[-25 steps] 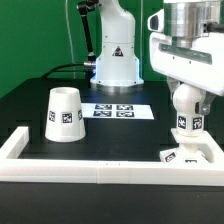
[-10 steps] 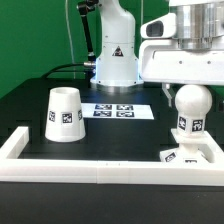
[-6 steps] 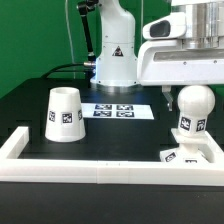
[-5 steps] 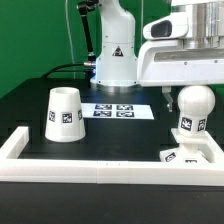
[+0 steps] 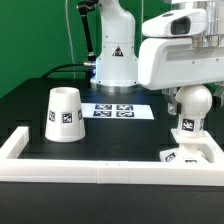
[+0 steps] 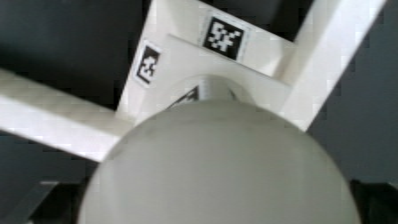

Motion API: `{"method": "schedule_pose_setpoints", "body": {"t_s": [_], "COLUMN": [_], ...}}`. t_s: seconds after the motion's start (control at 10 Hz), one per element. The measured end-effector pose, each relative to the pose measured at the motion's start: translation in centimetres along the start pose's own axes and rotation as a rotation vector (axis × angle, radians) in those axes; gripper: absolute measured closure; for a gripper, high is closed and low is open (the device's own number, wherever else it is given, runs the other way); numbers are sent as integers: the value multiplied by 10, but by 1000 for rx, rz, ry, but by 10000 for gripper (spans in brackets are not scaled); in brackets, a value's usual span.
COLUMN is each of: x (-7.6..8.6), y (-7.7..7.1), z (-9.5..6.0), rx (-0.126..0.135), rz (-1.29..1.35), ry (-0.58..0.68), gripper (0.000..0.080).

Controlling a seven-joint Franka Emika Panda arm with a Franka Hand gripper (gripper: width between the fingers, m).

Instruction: Assemble lamp

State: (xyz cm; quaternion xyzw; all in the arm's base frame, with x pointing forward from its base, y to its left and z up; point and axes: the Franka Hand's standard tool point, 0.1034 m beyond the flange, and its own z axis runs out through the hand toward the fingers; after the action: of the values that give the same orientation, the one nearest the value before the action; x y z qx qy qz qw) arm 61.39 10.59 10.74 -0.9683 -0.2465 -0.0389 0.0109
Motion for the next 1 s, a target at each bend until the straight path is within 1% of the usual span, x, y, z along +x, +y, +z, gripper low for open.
{"method": "schedule_pose_setpoints", "body": {"t_s": [0.2,0.5,0.7,0.8,0.9,1.0], "x": [-1,-2,2,3,4,3], "y": [2,-1,0,2,3,4], "z": [0,1,-1,-3,-5,-5], "rx": [-14,-22,-22,-28,-40,-43], "rz": [-171,-405,-575,-630,-649,-712], "ry": [-6,-36,-52,-50,-45,-50], "gripper": [100,100,100,100,100,100]}}
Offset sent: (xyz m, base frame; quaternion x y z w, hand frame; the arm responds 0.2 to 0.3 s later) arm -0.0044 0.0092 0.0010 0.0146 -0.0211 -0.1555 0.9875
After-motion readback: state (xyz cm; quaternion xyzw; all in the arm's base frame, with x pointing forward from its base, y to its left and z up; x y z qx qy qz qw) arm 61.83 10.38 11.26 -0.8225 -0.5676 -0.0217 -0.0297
